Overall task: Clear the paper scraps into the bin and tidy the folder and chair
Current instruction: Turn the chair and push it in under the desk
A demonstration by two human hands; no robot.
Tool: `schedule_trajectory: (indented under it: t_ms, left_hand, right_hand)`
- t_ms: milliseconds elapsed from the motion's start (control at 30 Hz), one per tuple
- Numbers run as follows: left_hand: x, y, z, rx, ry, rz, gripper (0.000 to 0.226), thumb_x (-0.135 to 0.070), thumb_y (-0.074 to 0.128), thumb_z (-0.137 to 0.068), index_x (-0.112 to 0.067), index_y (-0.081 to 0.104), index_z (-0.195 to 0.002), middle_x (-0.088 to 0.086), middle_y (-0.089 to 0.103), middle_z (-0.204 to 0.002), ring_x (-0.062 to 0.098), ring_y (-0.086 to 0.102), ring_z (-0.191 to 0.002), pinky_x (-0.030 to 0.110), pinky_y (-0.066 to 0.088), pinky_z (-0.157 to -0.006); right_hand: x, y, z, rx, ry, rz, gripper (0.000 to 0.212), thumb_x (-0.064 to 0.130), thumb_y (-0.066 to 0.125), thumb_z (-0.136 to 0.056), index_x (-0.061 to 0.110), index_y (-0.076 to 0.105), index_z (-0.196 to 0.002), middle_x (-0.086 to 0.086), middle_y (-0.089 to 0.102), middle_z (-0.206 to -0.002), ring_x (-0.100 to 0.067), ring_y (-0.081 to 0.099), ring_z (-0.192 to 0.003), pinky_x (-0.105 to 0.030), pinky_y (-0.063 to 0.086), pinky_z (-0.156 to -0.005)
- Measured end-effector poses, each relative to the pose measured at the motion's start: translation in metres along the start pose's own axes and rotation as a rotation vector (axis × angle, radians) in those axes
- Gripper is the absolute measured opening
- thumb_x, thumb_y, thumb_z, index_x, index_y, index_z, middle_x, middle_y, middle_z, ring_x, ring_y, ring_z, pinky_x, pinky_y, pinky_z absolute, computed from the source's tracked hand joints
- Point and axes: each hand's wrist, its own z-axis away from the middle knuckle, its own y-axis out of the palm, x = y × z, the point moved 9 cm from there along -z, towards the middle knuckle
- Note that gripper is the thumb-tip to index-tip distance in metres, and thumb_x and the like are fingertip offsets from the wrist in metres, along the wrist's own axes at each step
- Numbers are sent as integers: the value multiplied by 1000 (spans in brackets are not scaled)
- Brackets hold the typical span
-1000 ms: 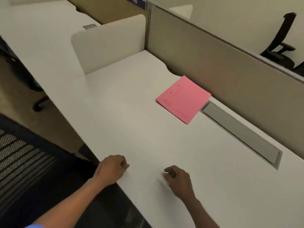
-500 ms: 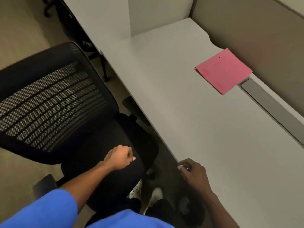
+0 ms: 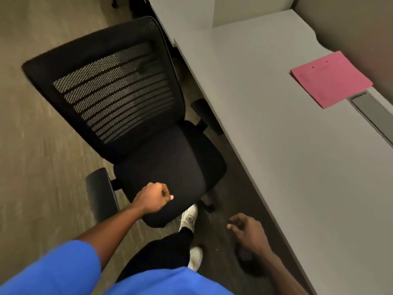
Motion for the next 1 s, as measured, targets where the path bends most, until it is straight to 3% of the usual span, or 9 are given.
schedule_trajectory:
  t_ms: [133, 233, 367, 533, 667, 833, 900, 1000]
  left_hand:
    - [19, 28, 40, 1, -22, 37, 24, -48, 76, -92, -24, 77, -91, -5, 79, -91, 17, 75, -90, 40, 63, -87]
    - [34, 44, 66, 10, -15, 25, 26, -46, 76, -93, -20, 79, -94, -2, 81, -94, 18, 75, -92, 37, 62, -87]
    - [63, 54, 91, 32, -53, 34, 25, -41, 77, -93, -17, 78, -94, 2, 79, -93, 21, 74, -90, 38, 61, -85]
    - [109, 43, 105, 3, -120, 89, 24, -38, 79, -93, -14, 77, -89, -1, 77, -89, 18, 72, -86, 34, 58, -84]
    - [139, 30, 107, -29, -142, 127, 27, -38, 78, -93, -11, 78, -87, 1, 79, -88, 20, 74, -88, 35, 58, -85]
    - [178, 0, 101, -32, -87, 119, 21, -36, 76, -95, -17, 79, -87, -3, 80, -87, 15, 75, -86, 34, 57, -81]
    - [197, -24, 91, -44, -59, 117, 22, -37, 76, -95, -18, 79, -86, -4, 79, -85, 13, 74, -83, 36, 58, -81]
    - [224, -77, 70, -88, 0, 75, 23, -38, 75, -97, -16, 78, -91, -1, 79, -89, 18, 74, -85, 36, 58, -82]
  right_hand:
    - [-25, 31, 27, 32, 47, -46, 12, 43, 78, -93, 47, 66, -95, 18, 74, -83, 17, 67, -71, -8, 45, -62]
    - [-30, 53, 47, 62, 39, -24, 13, 42, 78, -93, 48, 66, -96, 23, 71, -88, 20, 65, -84, -8, 42, -65]
    - [-26, 83, 63, 111, 59, 19, 14, 42, 78, -93, 38, 72, -106, 22, 69, -89, 7, 65, -84, -8, 43, -69]
    - [-7, 116, 70, 145, 89, 65, 18, 43, 78, -91, 31, 76, -103, 10, 76, -95, -10, 72, -96, -29, 57, -85]
    - [17, 134, 68, 188, 84, 114, 20, 42, 76, -92, 26, 75, -104, 5, 77, -102, -16, 73, -103, -35, 58, -91]
    - [60, 149, 48, 162, 124, 112, 12, 43, 75, -92, 38, 64, -92, 2, 75, -109, -18, 72, -106, -42, 61, -93]
    - [83, 160, 34, 137, 143, 114, 14, 42, 75, -92, 32, 68, -97, 1, 76, -112, -21, 72, -108, -41, 60, -94]
    - [131, 186, 15, 120, 138, 142, 33, 43, 74, -93, 24, 69, -119, -1, 75, -120, -23, 71, -115, -39, 58, -96]
